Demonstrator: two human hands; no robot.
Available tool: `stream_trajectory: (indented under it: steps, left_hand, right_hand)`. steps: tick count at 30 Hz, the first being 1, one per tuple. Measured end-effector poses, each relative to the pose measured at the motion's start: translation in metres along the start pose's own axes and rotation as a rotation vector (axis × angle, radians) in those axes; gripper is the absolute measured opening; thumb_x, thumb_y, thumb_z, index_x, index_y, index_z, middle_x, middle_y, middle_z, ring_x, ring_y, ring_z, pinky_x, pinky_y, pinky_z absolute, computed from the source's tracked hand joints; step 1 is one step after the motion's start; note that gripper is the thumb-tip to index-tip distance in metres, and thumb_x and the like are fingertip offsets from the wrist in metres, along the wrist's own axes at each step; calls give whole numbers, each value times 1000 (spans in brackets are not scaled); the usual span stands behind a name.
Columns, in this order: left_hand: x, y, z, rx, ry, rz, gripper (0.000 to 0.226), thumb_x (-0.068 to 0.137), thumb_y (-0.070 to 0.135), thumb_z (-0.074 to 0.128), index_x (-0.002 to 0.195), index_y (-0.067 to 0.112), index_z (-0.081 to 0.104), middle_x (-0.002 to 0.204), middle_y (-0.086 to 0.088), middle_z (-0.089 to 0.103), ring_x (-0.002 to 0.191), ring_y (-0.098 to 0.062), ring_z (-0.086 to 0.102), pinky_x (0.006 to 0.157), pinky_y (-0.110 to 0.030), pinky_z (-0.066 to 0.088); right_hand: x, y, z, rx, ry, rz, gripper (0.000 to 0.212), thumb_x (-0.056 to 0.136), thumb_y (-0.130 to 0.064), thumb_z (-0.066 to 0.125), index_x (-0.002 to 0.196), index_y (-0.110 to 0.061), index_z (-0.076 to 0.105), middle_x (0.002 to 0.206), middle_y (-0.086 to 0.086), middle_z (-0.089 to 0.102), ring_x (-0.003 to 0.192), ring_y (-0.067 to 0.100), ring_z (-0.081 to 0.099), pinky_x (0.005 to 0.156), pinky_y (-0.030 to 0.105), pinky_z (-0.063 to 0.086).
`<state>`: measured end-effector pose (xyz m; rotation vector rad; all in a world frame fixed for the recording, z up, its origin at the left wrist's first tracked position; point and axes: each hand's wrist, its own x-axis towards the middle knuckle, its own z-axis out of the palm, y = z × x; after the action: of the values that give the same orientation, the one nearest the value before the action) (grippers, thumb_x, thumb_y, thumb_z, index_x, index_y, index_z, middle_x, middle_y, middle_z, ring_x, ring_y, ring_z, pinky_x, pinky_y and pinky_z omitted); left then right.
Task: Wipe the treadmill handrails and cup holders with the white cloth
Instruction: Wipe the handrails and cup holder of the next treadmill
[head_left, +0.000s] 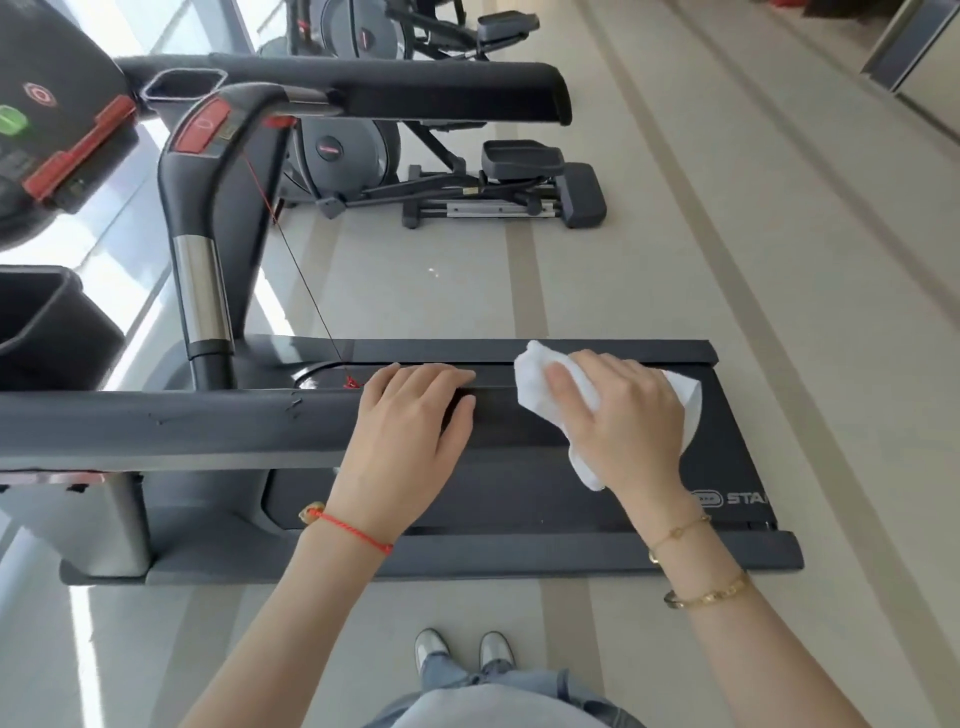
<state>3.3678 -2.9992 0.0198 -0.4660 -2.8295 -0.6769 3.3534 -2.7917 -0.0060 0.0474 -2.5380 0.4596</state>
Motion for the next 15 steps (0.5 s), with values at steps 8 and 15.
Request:
stream_trajectory:
  steps: [8,15]
  left_hand:
    - [11,28,22,18,-41,6,27,101,23,44,118,20,64,114,9,66,105,-16,59,104,-33,33]
    - [7,35,28,25,30,-22,24,100,20,47,114,17,67,104,6,69,99,-19,62,99,-35,37]
  right_hand:
    - [-13,25,-11,149,-87,-211,33,98,-48,44,109,-27,67,105,-12,67,97,15,59,90,33,43]
    - [5,36,-19,260,-286,-5,41,92,-64,34,106,-40,64,92,-19,66,86,6,59,72,23,44]
